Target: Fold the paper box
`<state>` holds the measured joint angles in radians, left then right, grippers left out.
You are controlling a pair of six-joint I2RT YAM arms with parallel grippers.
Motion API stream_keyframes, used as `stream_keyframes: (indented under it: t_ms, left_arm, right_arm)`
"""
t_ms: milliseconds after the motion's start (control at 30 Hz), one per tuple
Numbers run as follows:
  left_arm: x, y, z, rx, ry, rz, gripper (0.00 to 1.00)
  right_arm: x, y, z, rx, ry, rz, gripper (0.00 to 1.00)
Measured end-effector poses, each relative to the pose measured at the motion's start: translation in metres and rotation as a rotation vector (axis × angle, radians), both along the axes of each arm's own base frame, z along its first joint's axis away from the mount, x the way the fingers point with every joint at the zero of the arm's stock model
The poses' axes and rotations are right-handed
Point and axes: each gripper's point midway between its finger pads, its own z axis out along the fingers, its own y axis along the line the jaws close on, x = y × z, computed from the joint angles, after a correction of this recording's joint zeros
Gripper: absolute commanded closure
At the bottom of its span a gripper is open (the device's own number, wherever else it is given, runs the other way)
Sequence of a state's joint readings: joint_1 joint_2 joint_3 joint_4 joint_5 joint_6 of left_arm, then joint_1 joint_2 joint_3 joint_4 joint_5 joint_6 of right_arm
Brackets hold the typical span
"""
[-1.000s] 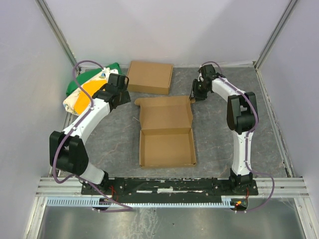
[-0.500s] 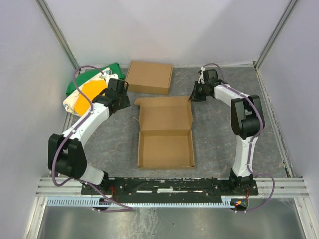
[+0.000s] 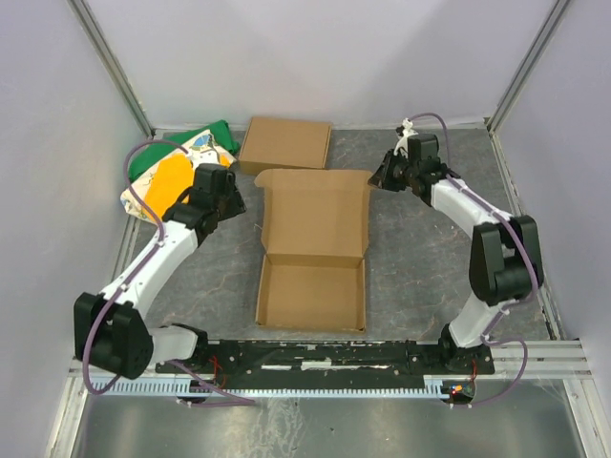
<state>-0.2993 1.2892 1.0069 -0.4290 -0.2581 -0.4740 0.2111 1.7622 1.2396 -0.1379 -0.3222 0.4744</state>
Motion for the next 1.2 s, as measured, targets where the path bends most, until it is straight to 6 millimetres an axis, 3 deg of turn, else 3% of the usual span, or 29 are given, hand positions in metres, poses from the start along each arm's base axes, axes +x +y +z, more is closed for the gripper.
stream_keyframes:
  t_ms: [333,567,700,900,1033,1200]
  left_arm:
    - [-0.022,0.005,0.026,-0.067,-0.130,0.011,0.47]
    - [-0.017,-0.005,0.052,-0.130,-0.233,-0.017,0.48]
    - [-0.013,-0.013,0.062,-0.164,-0.272,-0.054,0.48]
    - [-0.017,-0.022,0.076,-0.194,-0.312,-0.097,0.49]
    - [-0.030,-0.021,0.090,-0.215,-0.370,-0.113,0.50]
    - [-0.054,-0.013,0.101,-0.234,-0.441,-0.117,0.51]
  right_arm:
    - [-0.050,-0.013,0.079,0.021,-0.247,-0.001,0.91]
    - [-0.059,-0.021,0.130,-0.022,-0.447,0.006,0.91]
    - [-0.077,-0.014,0.126,-0.045,-0.493,0.039,0.91]
    - [-0.130,0.020,0.115,-0.078,-0.532,0.170,0.91]
    - [-0.157,0.010,0.113,-0.085,-0.579,0.151,0.91]
    - [-0.174,-0.004,0.112,-0.094,-0.599,0.120,0.91]
